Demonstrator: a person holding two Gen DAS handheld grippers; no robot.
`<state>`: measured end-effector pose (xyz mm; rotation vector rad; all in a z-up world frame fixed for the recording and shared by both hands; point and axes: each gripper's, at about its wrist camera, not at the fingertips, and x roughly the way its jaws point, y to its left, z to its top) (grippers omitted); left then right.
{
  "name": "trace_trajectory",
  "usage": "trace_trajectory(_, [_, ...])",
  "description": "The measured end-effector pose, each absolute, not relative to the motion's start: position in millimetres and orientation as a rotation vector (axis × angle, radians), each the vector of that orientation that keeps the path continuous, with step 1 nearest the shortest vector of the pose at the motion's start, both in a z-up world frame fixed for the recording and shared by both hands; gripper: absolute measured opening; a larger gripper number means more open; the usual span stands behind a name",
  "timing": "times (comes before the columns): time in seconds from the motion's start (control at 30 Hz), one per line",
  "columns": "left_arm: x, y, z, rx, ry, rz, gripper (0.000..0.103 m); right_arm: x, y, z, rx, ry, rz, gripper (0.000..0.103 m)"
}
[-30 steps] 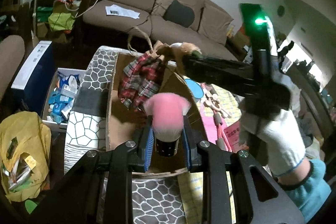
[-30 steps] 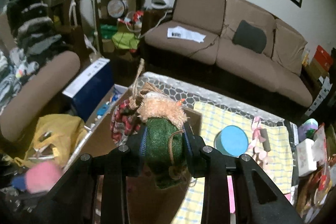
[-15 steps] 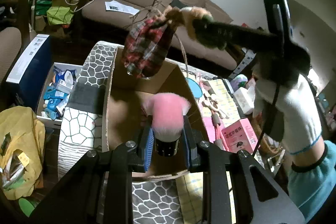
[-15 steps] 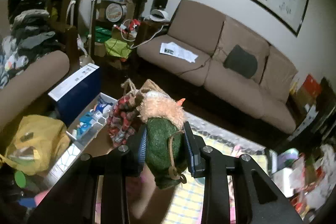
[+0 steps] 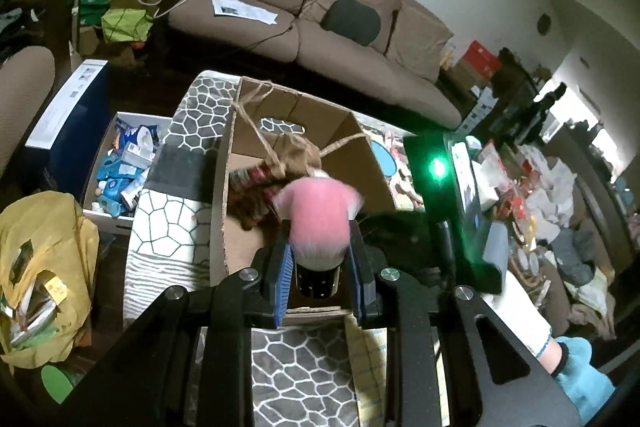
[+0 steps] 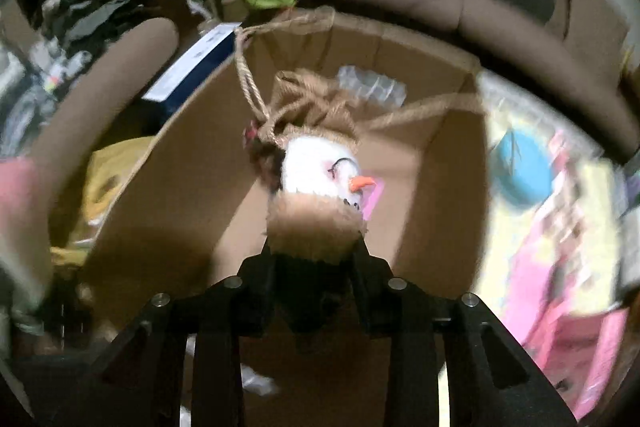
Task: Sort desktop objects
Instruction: 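Carry the pouch and plush over the cardboard box with both tools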
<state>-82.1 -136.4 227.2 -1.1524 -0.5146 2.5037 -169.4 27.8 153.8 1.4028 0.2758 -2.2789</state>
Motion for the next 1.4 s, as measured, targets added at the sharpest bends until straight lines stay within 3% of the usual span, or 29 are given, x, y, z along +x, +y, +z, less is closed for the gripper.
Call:
trace_trajectory(0.2, [-82.9, -129.9, 227.2, -1.164, -0.502, 2.499, 0.023, -147.4, 23.4, 146.4, 1.469, 0.354, -2.147, 0.038])
trace_trajectory(0.27, [-82.2, -128.2, 227.6, -1.167, -0.495, 2.497, 0.023, -143.0, 20.2, 151.6, 1.479, 0.362, -2.131, 0.056])
trace_trajectory(0.33, [-81.8, -125.4, 228.4, -1.171, -0.483, 2.500, 0.023, -138.6, 24.1, 162.0, 1.456, 0.341, -2.138, 0.064])
trace_trajectory(0.67, [-98.9, -108.6, 223.4, -1.233, -0.421, 2.492, 0.023, -121.6, 88.3, 230.1, 1.294, 0.124, -2.258, 0.069])
trace_trajectory(1.0, [-151.8, -81.9, 193.4, -1.393, -0.357, 2.436, 0.023, -118.2, 105.6, 222.4, 1.279, 0.227, -2.318, 0.069])
trace_trajectory(1.27, [-172.2, -79.4, 174.1, -1.463, -0.346, 2.442, 0.031, -144.7, 137.2, 204.9, 1.320, 0.036, -2.343, 0.069])
trace_trajectory(1.4, [-172.0, -82.4, 174.3, -1.440, -0.368, 2.439, 0.043, -153.8, 144.3, 203.1, 1.326, -0.005, -2.354, 0.069])
